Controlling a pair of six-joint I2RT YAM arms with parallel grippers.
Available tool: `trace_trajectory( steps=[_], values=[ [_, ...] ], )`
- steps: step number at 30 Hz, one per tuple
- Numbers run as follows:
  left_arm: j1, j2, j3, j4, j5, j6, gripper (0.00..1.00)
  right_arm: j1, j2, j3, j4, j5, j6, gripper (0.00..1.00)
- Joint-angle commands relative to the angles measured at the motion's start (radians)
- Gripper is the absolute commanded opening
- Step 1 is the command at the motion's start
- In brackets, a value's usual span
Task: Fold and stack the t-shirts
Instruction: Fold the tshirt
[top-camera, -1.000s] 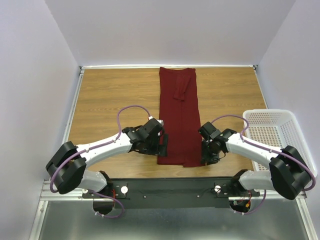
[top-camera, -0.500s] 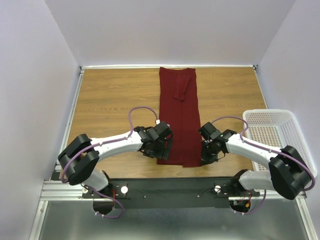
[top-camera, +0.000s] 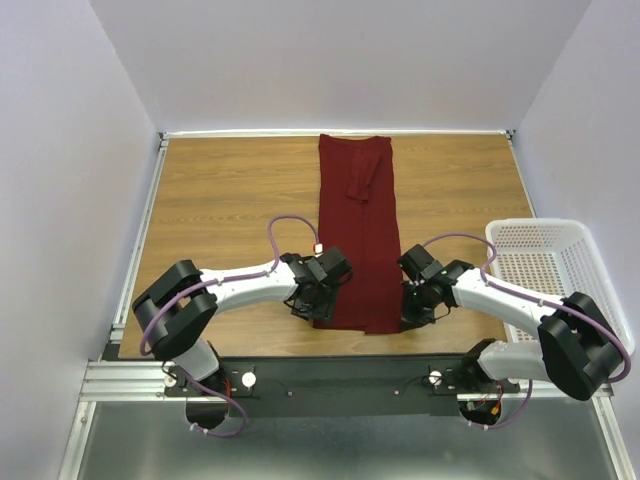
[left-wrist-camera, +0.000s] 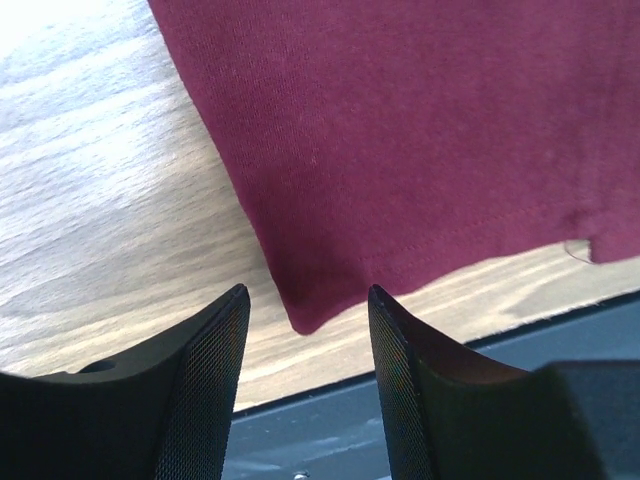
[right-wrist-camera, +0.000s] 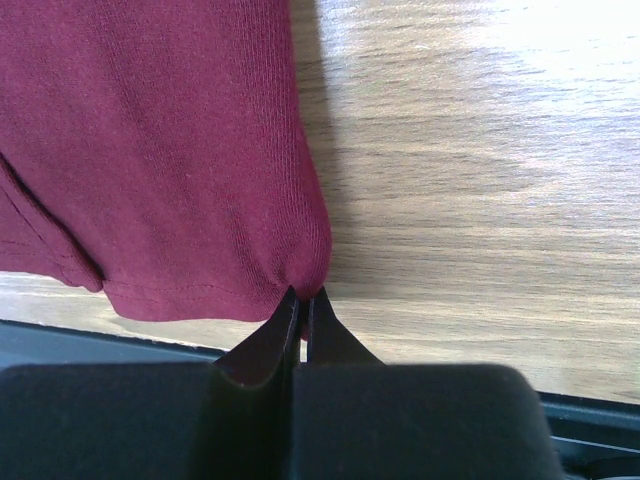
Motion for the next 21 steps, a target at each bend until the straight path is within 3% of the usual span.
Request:
trace_trajectory(
  steps=[1, 6, 11, 14, 18, 21],
  values=[
    [-0.006, 0.037, 0.017, -0.012, -0.037, -0.005, 0.58, 0.001, 0.012, -0.047, 0.021, 0.026, -0.01, 0.04],
    [-0.006, 0.073, 0.008, 0.003, -0.031, 0.003, 0.52, 0.001, 0.013, -0.045, 0.019, 0.024, -0.01, 0.04],
    [-0.006, 0.077, 0.005, 0.003, -0.025, 0.005, 0.34, 0.001, 0.006, -0.044, 0.021, 0.023, -0.012, 0.04],
    [-0.011, 0.068, 0.004, -0.006, -0.025, 0.002, 0.31, 0.001, 0.007, -0.042, 0.021, 0.021, -0.015, 0.04],
    [-0.015, 0.06, -0.001, -0.018, -0.024, 0.0, 0.18, 0.001, 0.006, -0.037, 0.021, 0.017, -0.018, 0.01],
    [-0.022, 0.047, -0.007, -0.03, -0.016, 0.0, 0.0, 0.002, -0.006, -0.028, 0.018, 0.001, -0.019, 0.01]
  ],
)
